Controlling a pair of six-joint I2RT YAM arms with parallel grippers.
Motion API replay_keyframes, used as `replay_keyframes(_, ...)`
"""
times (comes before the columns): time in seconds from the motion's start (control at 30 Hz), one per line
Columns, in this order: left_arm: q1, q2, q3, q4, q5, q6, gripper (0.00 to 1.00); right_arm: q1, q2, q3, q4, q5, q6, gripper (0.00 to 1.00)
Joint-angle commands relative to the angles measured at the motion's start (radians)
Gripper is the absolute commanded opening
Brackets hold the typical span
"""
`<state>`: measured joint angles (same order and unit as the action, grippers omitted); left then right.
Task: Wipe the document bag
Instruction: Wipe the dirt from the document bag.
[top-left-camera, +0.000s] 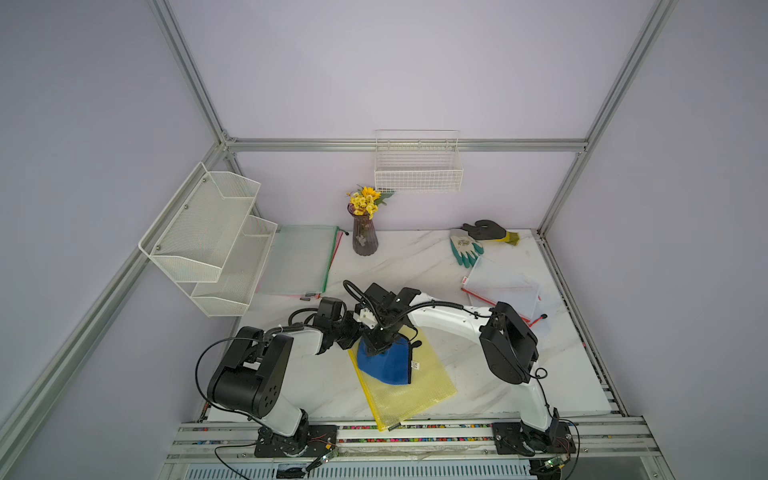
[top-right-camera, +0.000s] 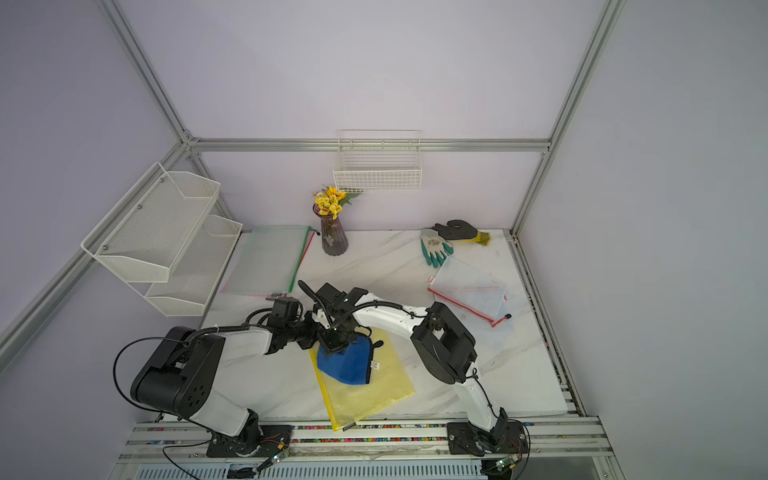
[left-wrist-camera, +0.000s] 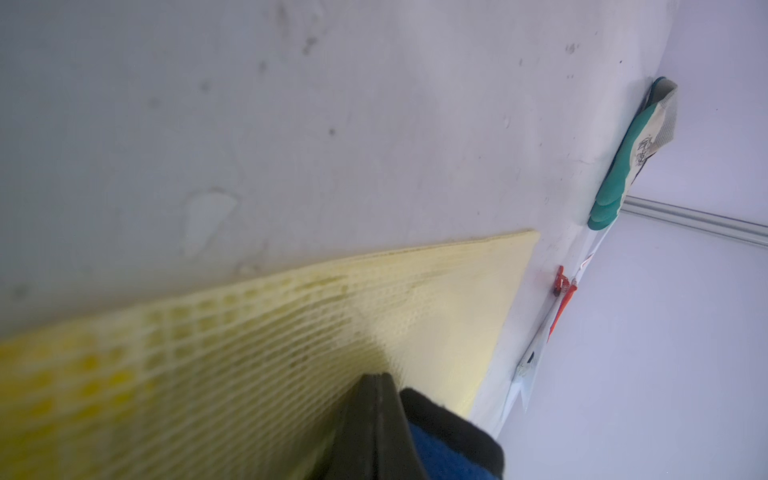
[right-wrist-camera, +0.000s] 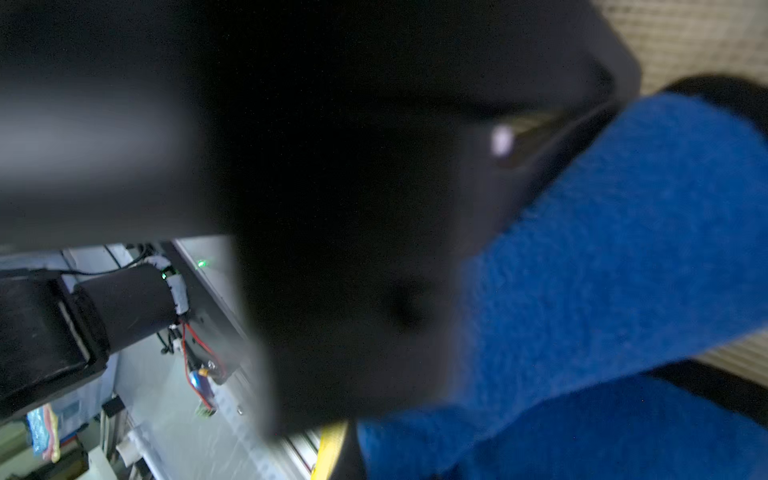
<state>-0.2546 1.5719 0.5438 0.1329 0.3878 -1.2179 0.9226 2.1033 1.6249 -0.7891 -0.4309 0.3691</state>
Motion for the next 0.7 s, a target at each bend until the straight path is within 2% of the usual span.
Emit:
replay_keyframes(0.0, 0.016, 0.023, -0.067, -0.072, -0.159, -0.106, 0.0, -0.064, -0.04, -0.203, -0.089, 0.089, 0.103, 0.0)
replay_keyframes(0.13, 0.04, -0.028, -0.085, -0.101, -0.183, -0.105, 0.0, -0.182, -0.231, -0.351, -0.198, 0.389, 0.093, 0.0)
replay_keyframes(0.2, 0.044, -0.034, -0.085, -0.1, -0.18, -0.106, 0.0, -0.203, -0.287, -0.347, -0.254, 0.464, 0.049, 0.0)
replay_keyframes(0.27, 0.046, -0.036, -0.078, -0.1, -0.178, -0.104, 0.0, -0.185, -0.315, -0.305, -0.286, 0.388, -0.026, 0.0)
replay_keyframes(0.4, 0.049, -0.015, -0.05, -0.102, -0.177, -0.096, 0.0, -0.038, -0.334, -0.231, -0.308, 0.191, -0.129, 0.0)
replay_keyframes(0.53, 0.051, -0.01, -0.054, -0.103, -0.19, -0.114, 0.0, 0.027, -0.301, -0.237, -0.192, -0.055, -0.119, 0.0)
replay_keyframes(0.67, 0.052, -0.039, -0.067, -0.123, -0.209, -0.122, 0.0, 0.027, -0.24, -0.273, -0.078, -0.088, -0.053, 0.0)
